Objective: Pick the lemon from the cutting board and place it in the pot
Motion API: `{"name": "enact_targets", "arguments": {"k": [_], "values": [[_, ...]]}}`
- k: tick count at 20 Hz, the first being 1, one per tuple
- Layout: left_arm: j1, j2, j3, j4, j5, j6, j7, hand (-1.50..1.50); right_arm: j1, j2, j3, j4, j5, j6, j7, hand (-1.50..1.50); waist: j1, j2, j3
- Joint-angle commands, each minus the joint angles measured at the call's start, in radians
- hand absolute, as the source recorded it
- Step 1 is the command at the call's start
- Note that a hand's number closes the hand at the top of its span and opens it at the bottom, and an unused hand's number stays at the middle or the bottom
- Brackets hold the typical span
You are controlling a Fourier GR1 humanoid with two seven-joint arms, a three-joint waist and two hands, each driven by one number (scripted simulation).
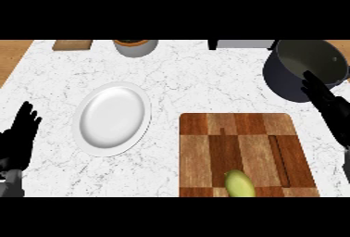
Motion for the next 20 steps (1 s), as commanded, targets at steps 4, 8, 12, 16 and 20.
{"name": "enact_targets", "arguments": {"k": [4, 8, 12, 16, 20], "values": [[-0.006, 0.079, -0.042, -0.050, -0.123, -0.006, -0.027, 0.00, 0.201, 0.113, -0.057, -0.097, -0.130, 0.075, -0.260, 1.50, -0.035, 0.016, 0.005], [0.060, 0.074, -0.078, -0.058, -0.142, -0.016, -0.038, 0.00, 0.230, 0.035, -0.170, -0.141, 0.140, -0.166, -0.501, -1.50, -0.104, -0.009, 0.007], [0.066, 0.072, -0.093, -0.082, -0.153, -0.032, -0.063, 0.00, 0.386, 0.240, -0.141, -0.181, 0.143, -0.215, -0.891, -1.50, -0.073, 0.009, 0.009], [0.127, 0.088, -0.111, -0.187, -0.167, -0.039, -0.036, 0.00, 0.576, 0.269, -0.158, -0.141, 0.101, -0.109, -1.183, -1.50, -0.022, 0.015, 0.005], [0.120, 0.043, -0.134, -0.188, -0.216, -0.030, -0.049, 0.00, 0.672, 0.202, -0.152, -0.143, 0.190, -0.068, -1.220, -1.50, -0.011, 0.020, 0.002]]}}
